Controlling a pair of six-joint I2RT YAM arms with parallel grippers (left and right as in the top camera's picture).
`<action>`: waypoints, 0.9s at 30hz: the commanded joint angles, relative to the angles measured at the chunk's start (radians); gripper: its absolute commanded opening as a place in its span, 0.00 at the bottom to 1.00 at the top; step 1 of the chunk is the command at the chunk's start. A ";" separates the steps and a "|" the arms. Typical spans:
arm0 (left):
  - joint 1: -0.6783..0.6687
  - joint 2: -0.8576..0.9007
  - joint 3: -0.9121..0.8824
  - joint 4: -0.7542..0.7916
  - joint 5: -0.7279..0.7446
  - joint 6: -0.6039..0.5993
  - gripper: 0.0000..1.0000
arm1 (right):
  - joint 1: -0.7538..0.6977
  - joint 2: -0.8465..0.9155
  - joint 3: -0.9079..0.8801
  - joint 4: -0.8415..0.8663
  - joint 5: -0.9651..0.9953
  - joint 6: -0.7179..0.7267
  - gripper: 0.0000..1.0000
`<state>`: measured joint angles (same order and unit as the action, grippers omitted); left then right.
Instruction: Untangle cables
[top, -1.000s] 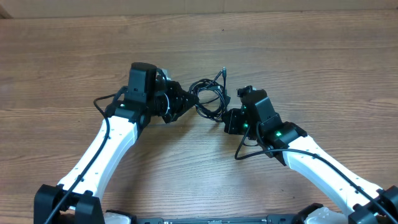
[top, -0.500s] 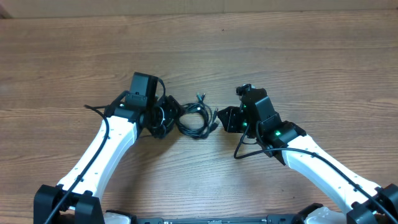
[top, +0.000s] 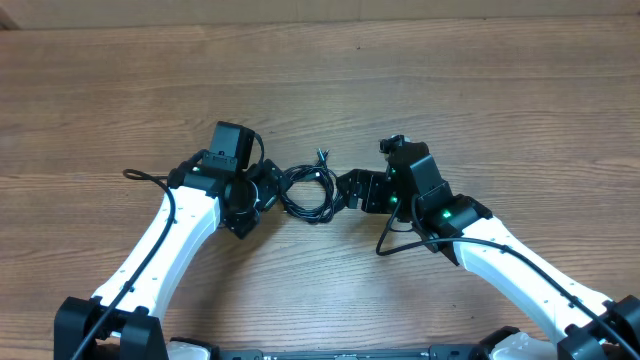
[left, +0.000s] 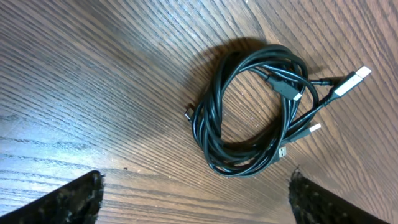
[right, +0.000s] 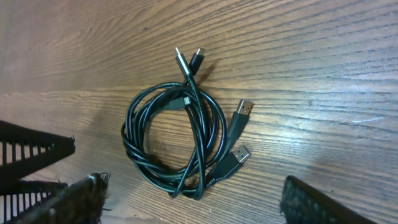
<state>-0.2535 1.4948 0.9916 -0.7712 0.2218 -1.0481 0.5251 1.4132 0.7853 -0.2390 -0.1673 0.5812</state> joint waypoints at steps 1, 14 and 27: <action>-0.003 -0.011 0.010 -0.003 -0.031 0.001 1.00 | 0.004 0.003 0.006 -0.003 0.010 -0.005 1.00; -0.068 0.012 0.010 0.026 -0.163 0.031 0.59 | 0.003 0.003 0.006 -0.002 0.010 -0.005 1.00; -0.140 0.191 0.010 0.124 -0.198 0.031 0.50 | 0.003 0.003 0.006 -0.045 0.009 -0.005 1.00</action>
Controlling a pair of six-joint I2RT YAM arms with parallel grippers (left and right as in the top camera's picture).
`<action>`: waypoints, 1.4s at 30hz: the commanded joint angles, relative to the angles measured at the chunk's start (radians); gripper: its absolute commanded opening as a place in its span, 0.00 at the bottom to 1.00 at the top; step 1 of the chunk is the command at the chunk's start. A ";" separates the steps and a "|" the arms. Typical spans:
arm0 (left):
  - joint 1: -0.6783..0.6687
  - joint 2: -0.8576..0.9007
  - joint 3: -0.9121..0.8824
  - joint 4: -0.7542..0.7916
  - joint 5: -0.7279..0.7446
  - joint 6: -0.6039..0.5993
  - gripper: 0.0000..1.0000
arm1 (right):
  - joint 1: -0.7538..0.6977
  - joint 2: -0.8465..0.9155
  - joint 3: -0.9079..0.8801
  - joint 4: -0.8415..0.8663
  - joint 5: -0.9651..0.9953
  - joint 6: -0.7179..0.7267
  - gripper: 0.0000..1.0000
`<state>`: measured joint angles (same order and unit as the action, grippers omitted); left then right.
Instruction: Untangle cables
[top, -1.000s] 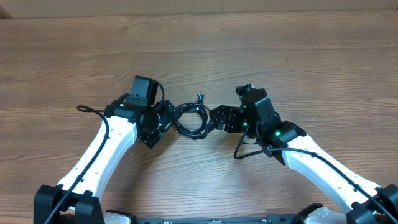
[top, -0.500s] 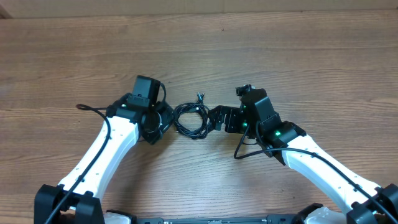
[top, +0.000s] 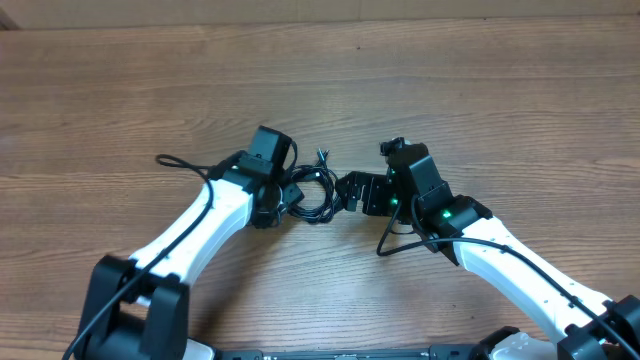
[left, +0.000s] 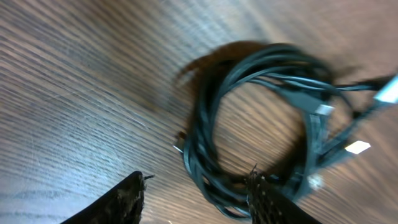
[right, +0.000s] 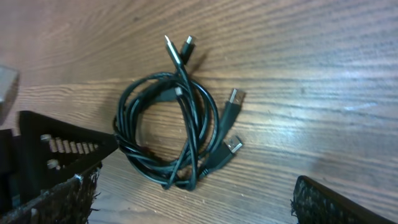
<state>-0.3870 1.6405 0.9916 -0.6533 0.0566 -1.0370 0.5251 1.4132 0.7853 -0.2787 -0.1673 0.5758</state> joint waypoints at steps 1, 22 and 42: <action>-0.006 0.060 0.010 0.016 -0.035 0.020 0.45 | 0.003 0.003 0.006 -0.010 0.009 0.000 1.00; 0.007 0.078 0.152 -0.076 -0.003 0.135 0.04 | 0.003 0.003 0.006 -0.024 -0.104 0.001 1.00; 0.007 0.169 0.119 -0.062 -0.041 0.171 0.46 | 0.003 0.003 0.006 -0.024 -0.103 0.000 1.00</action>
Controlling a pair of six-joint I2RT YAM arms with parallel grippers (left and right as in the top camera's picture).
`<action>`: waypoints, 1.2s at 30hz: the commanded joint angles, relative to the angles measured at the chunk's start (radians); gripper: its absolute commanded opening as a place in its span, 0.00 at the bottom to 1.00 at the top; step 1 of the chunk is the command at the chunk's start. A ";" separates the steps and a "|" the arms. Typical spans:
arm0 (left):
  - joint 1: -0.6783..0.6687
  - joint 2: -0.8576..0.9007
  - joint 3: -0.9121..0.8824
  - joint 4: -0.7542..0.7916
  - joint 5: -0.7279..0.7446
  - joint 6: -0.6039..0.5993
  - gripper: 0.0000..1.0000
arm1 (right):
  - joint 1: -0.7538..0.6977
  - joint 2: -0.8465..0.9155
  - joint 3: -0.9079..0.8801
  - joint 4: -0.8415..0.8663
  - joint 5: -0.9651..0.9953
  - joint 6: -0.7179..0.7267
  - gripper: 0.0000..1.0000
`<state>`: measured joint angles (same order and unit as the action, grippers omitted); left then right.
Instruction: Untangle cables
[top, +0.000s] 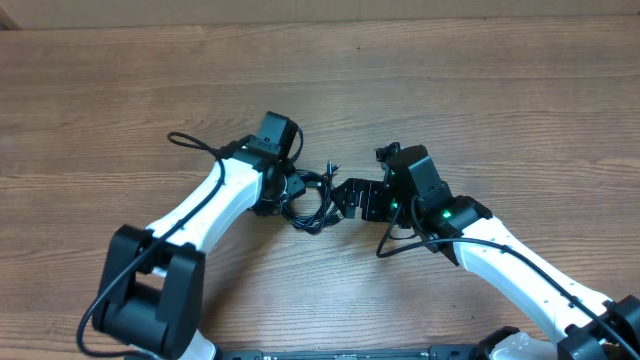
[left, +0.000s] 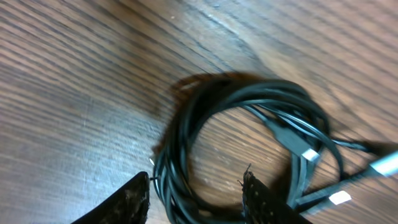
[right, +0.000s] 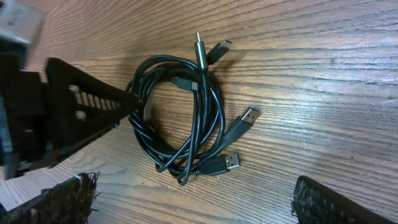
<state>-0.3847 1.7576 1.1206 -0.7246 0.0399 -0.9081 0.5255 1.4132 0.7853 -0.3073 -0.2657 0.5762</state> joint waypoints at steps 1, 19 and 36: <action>0.005 0.068 -0.010 0.016 -0.024 0.053 0.41 | 0.002 0.003 0.006 0.005 -0.005 0.000 1.00; 0.027 -0.051 0.220 -0.145 -0.013 0.233 0.04 | 0.002 0.003 0.006 -0.013 -0.007 0.001 0.93; 0.023 -0.114 0.224 -0.161 0.001 0.228 0.04 | 0.003 0.003 0.006 0.098 -0.259 0.327 0.59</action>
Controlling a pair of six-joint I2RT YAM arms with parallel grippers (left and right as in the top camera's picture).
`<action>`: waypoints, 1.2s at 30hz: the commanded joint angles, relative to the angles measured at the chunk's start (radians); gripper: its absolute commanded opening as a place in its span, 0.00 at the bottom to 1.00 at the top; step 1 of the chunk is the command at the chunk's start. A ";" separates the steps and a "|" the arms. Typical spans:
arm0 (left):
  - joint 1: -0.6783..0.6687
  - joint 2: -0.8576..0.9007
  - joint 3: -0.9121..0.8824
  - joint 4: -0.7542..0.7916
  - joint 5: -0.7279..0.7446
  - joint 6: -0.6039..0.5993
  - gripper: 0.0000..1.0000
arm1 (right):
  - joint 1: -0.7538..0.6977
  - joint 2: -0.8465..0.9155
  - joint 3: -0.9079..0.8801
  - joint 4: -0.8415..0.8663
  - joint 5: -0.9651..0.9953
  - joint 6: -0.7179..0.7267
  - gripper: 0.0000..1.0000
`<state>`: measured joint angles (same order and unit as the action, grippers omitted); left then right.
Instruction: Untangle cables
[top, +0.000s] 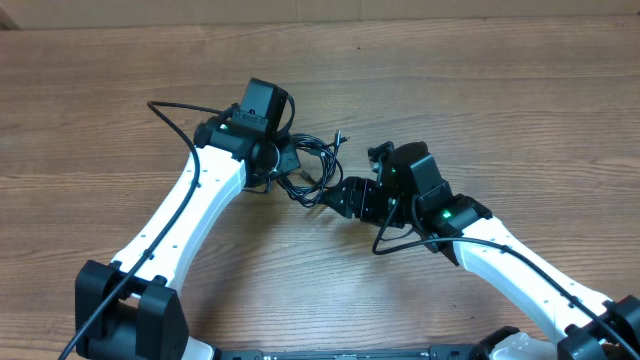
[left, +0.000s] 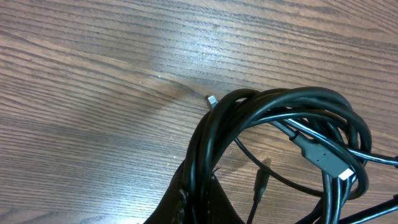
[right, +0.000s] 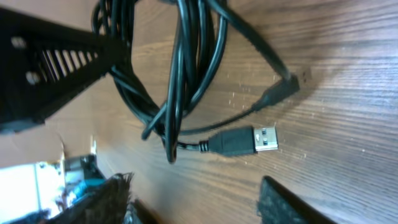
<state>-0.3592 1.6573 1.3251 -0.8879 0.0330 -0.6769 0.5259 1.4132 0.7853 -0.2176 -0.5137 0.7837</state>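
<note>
A coil of black cables (top: 312, 167) with several plugs hangs from my left gripper (top: 280, 162), which is shut on the coil's strands. The left wrist view shows the strands pinched between the fingers (left: 199, 198) and the loop (left: 286, 118) spreading beyond them. My right gripper (top: 338, 197) is open just to the right of the coil, at its near side. In the right wrist view the cable loop (right: 183, 68) and a USB-A plug (right: 249, 140) lie ahead of the right gripper (right: 199, 202), with nothing between its fingers.
The wooden table (top: 480, 90) stretches all round. The left arm's own black lead (top: 175, 120) arcs over the table to the left of its wrist. The left gripper's black finger (right: 56, 68) fills the upper left of the right wrist view.
My left gripper has shut on the coil's left side and moved it toward the far side of the table. My right gripper has come closer to the coil's dangling plugs.
The coil lay flat between both open grippers. My left gripper then stood at the coil's left edge with its fingers narrowed, then straddled the strands. Now it is shut on them and the coil has shifted back with it, while my right gripper stays open.
</note>
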 joint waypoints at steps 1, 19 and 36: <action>-0.006 -0.014 0.019 0.002 0.008 -0.023 0.04 | 0.002 0.003 0.006 0.011 0.020 0.168 0.57; -0.107 -0.014 0.019 0.013 -0.068 -0.053 0.04 | 0.159 0.003 0.006 -0.017 0.443 0.125 0.41; -0.105 -0.017 0.019 0.031 -0.024 -0.107 0.04 | 0.159 -0.005 0.011 -0.129 0.400 0.060 0.41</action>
<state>-0.4641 1.6573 1.3251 -0.8524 0.0063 -0.7677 0.6815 1.4147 0.7872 -0.3550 -0.0803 0.8925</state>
